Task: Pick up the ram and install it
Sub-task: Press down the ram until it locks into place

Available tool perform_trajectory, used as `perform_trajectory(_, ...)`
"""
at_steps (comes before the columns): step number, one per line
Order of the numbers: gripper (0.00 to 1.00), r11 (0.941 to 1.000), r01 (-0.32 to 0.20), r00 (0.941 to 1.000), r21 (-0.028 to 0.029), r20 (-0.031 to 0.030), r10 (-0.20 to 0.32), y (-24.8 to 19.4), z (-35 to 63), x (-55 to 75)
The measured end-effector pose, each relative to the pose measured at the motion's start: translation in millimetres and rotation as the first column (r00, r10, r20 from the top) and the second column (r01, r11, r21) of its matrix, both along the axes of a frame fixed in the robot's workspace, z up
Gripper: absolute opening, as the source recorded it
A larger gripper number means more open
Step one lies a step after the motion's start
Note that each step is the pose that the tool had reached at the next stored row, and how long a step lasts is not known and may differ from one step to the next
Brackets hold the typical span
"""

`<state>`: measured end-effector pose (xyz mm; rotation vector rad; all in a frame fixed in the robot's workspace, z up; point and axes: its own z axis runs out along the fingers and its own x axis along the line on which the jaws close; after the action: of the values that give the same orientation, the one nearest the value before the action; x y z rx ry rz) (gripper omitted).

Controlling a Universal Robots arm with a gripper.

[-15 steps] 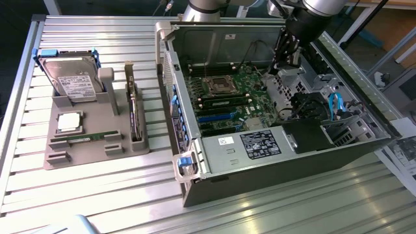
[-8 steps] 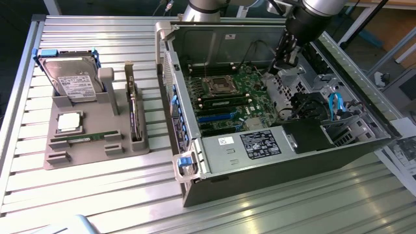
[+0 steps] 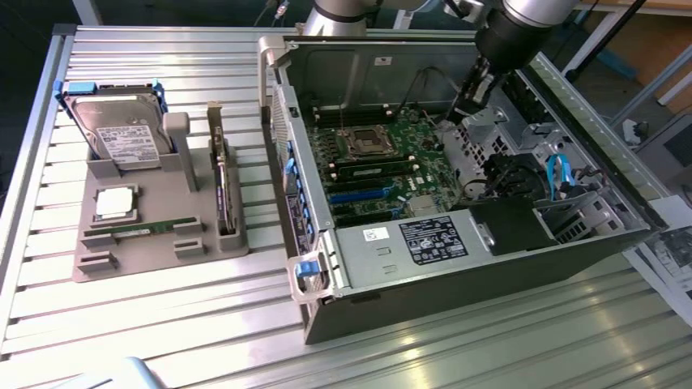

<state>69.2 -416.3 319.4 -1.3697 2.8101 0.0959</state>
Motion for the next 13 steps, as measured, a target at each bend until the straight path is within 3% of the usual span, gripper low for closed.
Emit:
perform_trajectory(3,0.10,0.9984,0.057,0.9984,0.0000,0.0000,-0.057,0.0,0.0,0.0)
perform_trajectory(5,0.10,0.9938,0.111,0.9938,-0.0001,0.0000,-0.111,0.0,0.0,0.0)
perform_trajectory(10,0.10,0.9686,0.249,0.9686,-0.0001,0.0000,-0.249,0.0,0.0,0.0)
perform_trajectory(13,0.10,0.9477,0.319,0.9477,-0.0003,0.0000,-0.319,0.0,0.1,0.0)
